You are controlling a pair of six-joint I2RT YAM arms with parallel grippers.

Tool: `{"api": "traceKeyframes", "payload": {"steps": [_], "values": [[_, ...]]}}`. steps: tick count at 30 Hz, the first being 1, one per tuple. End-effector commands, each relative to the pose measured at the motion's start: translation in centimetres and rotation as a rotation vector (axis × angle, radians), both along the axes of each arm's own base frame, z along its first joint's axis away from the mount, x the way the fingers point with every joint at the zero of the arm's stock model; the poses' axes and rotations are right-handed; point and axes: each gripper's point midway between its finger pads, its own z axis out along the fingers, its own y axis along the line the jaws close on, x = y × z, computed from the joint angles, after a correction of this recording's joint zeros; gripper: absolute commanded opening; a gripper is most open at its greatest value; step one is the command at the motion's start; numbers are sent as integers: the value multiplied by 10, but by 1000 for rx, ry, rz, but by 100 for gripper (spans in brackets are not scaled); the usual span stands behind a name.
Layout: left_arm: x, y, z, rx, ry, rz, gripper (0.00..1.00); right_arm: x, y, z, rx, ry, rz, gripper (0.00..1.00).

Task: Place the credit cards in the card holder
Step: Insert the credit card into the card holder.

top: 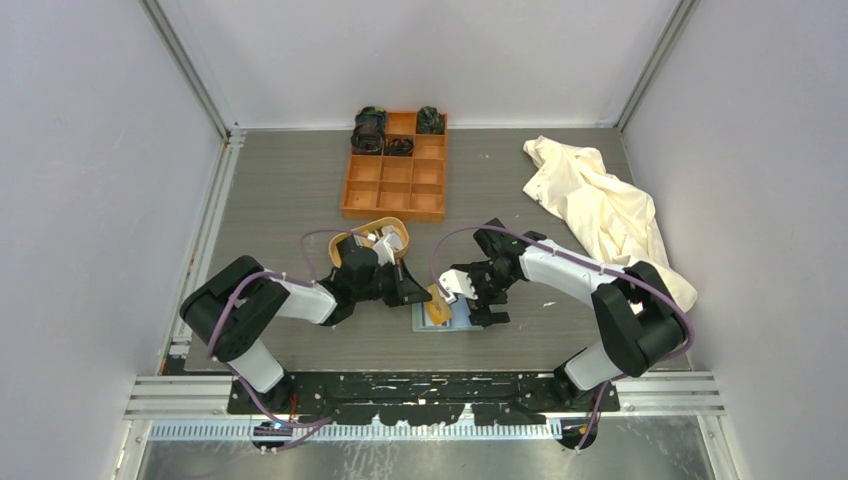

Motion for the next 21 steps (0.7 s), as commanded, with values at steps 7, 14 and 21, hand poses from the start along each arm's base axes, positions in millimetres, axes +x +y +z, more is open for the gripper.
{"api": "traceKeyframes", "payload": {"steps": [7, 14, 21], "values": [[1, -14, 13, -49, -22, -42, 0, 1, 1, -1, -9, -15, 26, 99], [-2, -17, 10, -27, -8, -64, 0, 1, 2, 0, -3, -15, 26, 99], [-5, -20, 7, -16, 24, -74, 0, 1, 3, 3, 5, -16, 25, 99]]}}
